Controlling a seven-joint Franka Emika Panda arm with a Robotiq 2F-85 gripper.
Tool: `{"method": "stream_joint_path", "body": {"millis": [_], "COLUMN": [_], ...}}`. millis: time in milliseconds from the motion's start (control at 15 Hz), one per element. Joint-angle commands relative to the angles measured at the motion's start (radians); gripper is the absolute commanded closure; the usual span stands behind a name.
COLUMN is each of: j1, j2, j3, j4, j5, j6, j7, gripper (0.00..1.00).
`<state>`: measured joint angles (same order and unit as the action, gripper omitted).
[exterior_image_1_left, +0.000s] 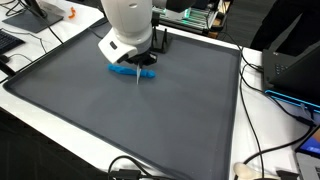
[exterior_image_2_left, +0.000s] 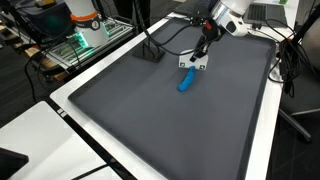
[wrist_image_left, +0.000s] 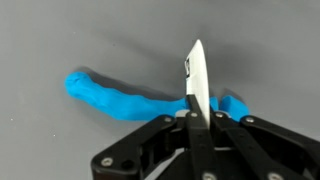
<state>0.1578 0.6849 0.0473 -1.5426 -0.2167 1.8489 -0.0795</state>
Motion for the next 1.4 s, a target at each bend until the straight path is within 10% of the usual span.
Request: {"method": "stream_joint_path", "body": {"millis": [0,1333], "j1": [-0.008,-0.025], "j2": [0.015,-0.077], "j3": [0.001,0.002], "j4": [-0.022,-0.034], "j5": [-0.01,-0.027], "j6": [-0.041,-0.185], "j7": [-0.024,-0.096], "gripper": [0.99,0.99]}}
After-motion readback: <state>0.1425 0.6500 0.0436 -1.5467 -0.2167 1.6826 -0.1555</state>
